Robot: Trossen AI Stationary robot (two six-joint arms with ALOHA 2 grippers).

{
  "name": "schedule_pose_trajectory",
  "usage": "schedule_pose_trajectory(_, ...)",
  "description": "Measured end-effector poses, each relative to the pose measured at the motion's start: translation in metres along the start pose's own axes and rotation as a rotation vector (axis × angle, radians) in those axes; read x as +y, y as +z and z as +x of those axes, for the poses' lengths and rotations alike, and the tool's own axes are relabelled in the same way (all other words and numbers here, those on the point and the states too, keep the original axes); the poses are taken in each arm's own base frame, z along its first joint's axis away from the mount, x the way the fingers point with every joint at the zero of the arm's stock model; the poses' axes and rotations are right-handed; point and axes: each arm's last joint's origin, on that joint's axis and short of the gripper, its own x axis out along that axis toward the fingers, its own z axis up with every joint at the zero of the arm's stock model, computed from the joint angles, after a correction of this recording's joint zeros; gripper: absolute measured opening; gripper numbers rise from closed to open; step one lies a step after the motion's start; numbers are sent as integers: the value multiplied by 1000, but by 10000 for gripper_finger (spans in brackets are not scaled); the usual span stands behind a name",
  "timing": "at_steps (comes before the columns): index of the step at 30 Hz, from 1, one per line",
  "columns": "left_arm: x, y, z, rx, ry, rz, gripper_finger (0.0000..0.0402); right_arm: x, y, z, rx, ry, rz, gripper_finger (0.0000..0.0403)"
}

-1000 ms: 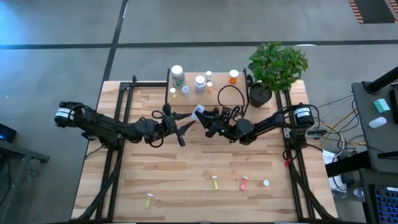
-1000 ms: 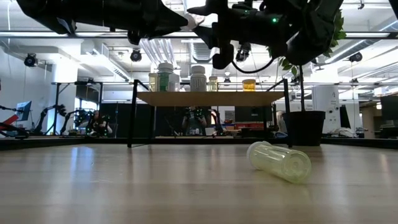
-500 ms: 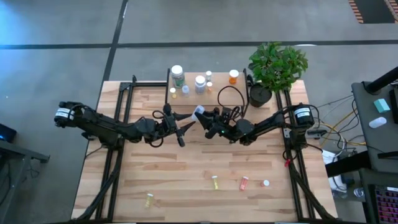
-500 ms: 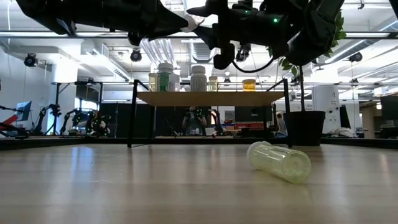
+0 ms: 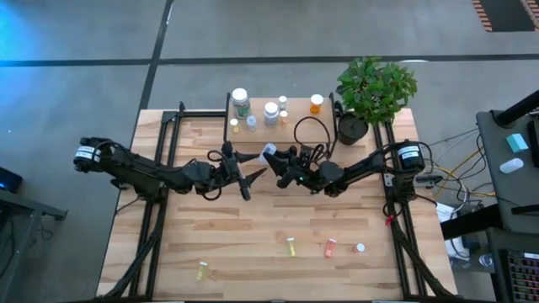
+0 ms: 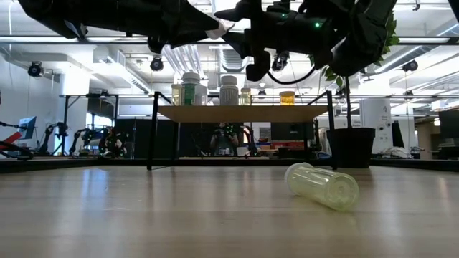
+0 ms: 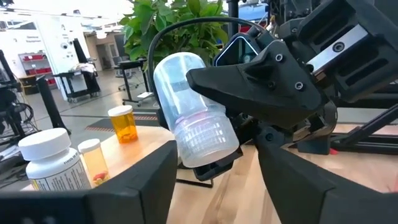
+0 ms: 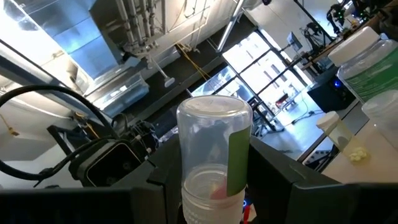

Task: Pick and place medicine bottles onto shelf by color
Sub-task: Put the transparent pill bottle on the shelf

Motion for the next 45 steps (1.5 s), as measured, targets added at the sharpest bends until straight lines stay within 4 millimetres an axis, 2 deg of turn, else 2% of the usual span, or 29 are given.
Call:
schedule_pose_trajectory(7,0,6,2,-29,28,-63,214,2,1,3,-10,1,4,130)
schedule_pose_trajectory(15,1,2,2,-8,80,-57,209,4,2,5,-16,13,-16,130)
schedule_pose_trajectory(18,2,2,2,-2,88,-54,187,4,2,5,-15,13,-16,130)
schedule_pose_trajectory(25,2,0,2,12,95,-40,104,4,2,5,-21,9,-14,130)
schedule_pose_trajectory(30,2,0,2,11,97,-41,85,4,3,5,-21,11,-14,143)
schedule_pose_trajectory(37,1,0,2,6,56,-45,91,5,2,5,-10,30,-15,144)
schedule_pose_trajectory(45,0,3,3,-5,48,-59,172,4,1,5,8,30,-21,146)
